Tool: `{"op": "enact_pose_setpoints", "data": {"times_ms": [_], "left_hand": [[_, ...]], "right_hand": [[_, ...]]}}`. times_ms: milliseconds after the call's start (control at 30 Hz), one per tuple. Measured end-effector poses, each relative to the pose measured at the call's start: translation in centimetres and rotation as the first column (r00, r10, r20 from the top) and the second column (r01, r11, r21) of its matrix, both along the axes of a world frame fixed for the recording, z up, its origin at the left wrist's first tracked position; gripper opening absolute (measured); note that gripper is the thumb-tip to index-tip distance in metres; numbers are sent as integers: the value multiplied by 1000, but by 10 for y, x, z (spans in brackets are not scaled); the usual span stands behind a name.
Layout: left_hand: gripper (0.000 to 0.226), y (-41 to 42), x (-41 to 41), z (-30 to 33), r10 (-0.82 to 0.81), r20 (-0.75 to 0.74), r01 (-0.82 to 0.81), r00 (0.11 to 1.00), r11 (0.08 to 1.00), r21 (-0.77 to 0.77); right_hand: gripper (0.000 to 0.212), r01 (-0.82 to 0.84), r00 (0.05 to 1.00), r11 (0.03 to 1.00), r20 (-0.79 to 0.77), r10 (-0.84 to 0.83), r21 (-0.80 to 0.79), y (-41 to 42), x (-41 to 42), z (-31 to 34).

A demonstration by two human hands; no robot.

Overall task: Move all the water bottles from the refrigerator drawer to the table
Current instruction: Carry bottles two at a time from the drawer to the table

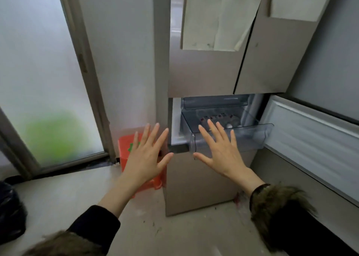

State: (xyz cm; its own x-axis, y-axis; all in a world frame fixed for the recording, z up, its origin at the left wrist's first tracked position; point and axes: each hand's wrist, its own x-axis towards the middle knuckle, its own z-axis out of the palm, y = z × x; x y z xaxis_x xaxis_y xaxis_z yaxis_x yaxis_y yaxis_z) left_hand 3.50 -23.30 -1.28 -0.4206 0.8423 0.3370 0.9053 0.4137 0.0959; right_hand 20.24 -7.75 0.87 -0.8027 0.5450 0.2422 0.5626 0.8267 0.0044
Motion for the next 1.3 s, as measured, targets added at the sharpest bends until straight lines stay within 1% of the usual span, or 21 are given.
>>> {"op": "enact_pose_setpoints", "data": {"times_ms": [167,367,467,533,667,833,967,1033,1133,1200,1233,1300], "left_hand": [[76,95,-21,-3,-59,15,60,998,998,-28],[92,188,-30,-10,-144,69,150,987,986,-78],[88,234,-30,-21,-152,91,163,984,979,-126],[86,263,-29,-27,-147,122,164,982,977,-139],[88,322,-27,-36,-124,179,150,976,978,-145],[93,385,-18,-50,5,276,56,961,976,-211],[67,425,-22,-64,113,417,14,902,958,-288],[67,442,-26,-75,183,474,-1,861,933,-360],[73,465,-36,-95,294,564,-5,771,889,-458],[79,478,-42,-108,322,634,-6,703,895,-447],[80,484,-44,-115,323,678,-7,660,906,-424],[71,492,-46,-123,304,754,-25,582,933,-358]], "right_hand": [[80,58,998,998,17,-58,-16,82,-18,-3],[79,128,991,990,52,-125,-66,169,-24,-14],[78,129,991,986,51,-125,-104,209,-27,-23],[78,126,991,984,55,-120,-128,237,-27,-31],[77,100,992,980,98,-84,-173,302,-32,-46],[74,27,987,969,159,12,-244,369,-35,-64],[73,7,975,951,213,62,-308,412,-41,-78],[71,15,963,941,258,78,-339,430,-47,-86],[71,23,945,901,304,123,-434,450,-62,-104],[70,25,943,857,296,150,-514,457,-74,-116],[68,30,951,824,269,150,-566,460,-80,-120],[56,55,971,745,209,115,-665,465,-92,-128]]}}
